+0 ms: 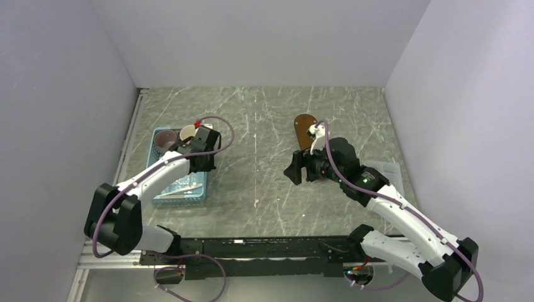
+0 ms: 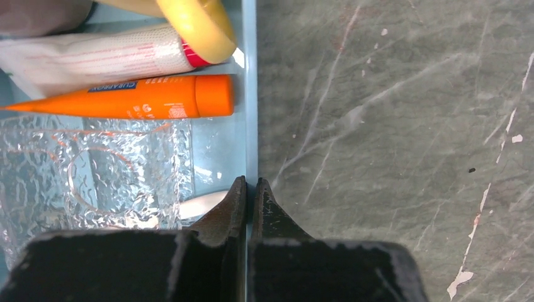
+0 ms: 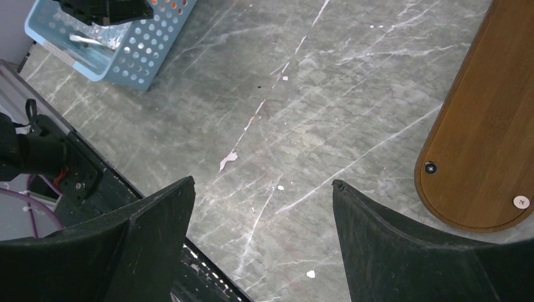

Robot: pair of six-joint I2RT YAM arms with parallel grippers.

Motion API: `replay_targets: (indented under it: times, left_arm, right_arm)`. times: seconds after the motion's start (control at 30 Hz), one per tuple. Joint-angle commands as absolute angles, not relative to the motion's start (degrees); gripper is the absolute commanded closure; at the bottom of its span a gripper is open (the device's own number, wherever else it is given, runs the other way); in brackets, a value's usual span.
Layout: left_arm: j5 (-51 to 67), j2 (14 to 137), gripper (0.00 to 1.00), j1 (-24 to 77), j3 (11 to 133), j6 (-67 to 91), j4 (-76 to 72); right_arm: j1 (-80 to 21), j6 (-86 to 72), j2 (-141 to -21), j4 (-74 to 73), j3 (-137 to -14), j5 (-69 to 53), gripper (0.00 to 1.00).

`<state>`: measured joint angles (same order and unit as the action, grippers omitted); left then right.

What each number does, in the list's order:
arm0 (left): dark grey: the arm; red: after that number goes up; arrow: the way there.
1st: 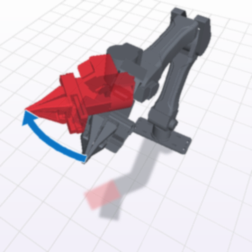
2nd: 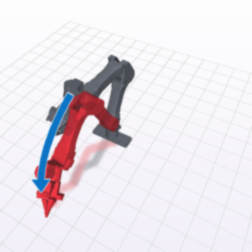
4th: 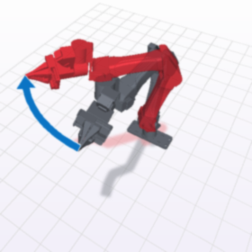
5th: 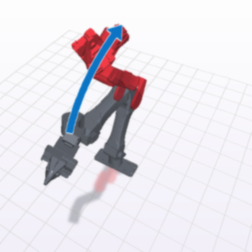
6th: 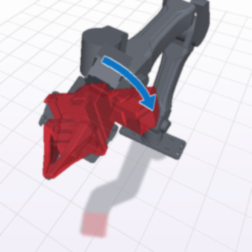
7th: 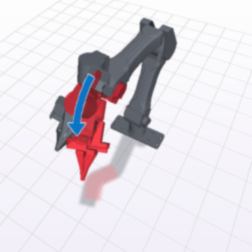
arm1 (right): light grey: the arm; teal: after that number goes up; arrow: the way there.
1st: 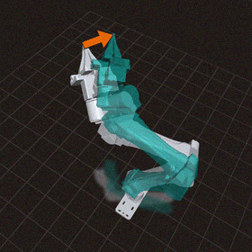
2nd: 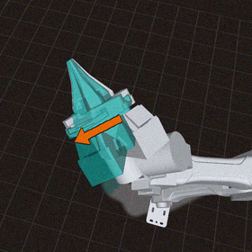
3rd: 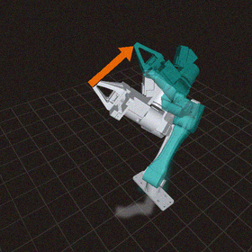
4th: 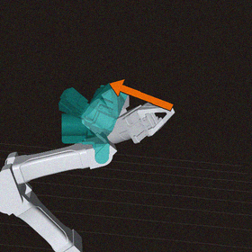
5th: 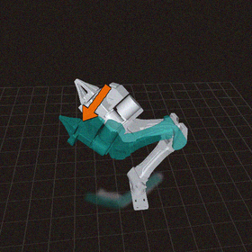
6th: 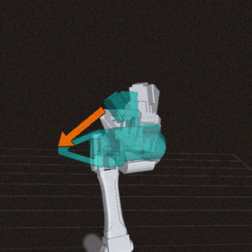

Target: Prepare toiletry sets of a toothbrush and toothpaste on the tray

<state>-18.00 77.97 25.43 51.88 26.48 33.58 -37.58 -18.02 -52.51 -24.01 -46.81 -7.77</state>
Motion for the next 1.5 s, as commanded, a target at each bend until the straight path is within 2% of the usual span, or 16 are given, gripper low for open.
replay_targets:
  times: [0.0,0.4,0.67,1.0,1.47]
  left_arm:
    - [-18.1,80.8,1.00,29.8,56.7,24.9,32.4]
    - [-18.4,90.5,1.00,38.1,67.8,17.8,31.9]
    - [-16.8,93.7,1.00,42.3,70.8,13.2,29.6]
    - [-13.4,89.9,1.00,49.1,65.6,6.2,23.0]
    - [-9.0,81.0,1.00,56.5,56.6,1.5,18.5]
  right_arm:
    - [-37.8,-18.5,-50.4,-24.3,-47.2,-6.9,0.18]
    - [-37.8,-20.0,-46.1,-28.7,-46.7,-3.4,0.18]
    - [-37.8,-25.0,-42.3,-35.4,-47.6,5.1,0.18]
    - [-37.7,-31.1,-42.1,-40.1,-46.8,14.1,0.16]
    - [-37.8,-32.5,-45.3,-39.0,-46.4,14.8,0.16]
